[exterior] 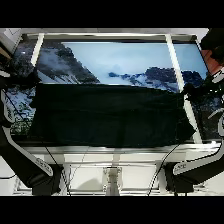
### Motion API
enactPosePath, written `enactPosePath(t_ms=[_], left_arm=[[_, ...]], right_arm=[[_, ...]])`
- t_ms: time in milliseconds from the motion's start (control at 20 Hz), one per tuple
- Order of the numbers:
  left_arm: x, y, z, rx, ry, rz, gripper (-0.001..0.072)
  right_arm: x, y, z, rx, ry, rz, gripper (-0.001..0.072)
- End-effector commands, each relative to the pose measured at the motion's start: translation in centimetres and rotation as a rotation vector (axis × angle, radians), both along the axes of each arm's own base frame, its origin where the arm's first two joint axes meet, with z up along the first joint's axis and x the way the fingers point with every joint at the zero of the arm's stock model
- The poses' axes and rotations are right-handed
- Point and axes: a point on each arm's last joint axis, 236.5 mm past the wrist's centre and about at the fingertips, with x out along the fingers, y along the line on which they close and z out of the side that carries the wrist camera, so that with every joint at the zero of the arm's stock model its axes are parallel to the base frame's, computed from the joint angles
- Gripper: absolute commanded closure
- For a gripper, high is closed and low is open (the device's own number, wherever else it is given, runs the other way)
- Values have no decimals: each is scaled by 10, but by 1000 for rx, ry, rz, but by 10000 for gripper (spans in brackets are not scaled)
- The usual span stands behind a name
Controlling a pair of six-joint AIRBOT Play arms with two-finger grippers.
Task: Fold the clothes and pants, and hang the long-sleeved shirts on hangers.
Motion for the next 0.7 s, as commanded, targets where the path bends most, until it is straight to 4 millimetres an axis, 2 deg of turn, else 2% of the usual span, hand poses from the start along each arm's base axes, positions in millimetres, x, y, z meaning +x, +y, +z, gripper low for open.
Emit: enactPosePath(t_ms=[0,100,150,200,300,450,650], left_arm=[[14,-11,6,-55,-58,14,299],[14,-17,3,-60,-49,2,324],[14,-20,2,-61,-46,-3,368],[15,-23,1,-67,-45,-6,380],[15,-27,0,-69,-42,-15,660],[20,-32,12,-97,-76,-16,680],[21,-20,33,-97,-116,9,680]], right_arm=[[34,10,-5,38,-103,-52,272],[50,28,-19,75,-113,-47,274],[55,36,-25,86,-108,-35,324],[61,43,-29,93,-107,-23,399],[75,50,-27,83,-131,-3,682],[93,49,-2,67,-188,13,686],[107,46,28,49,-234,41,687]])
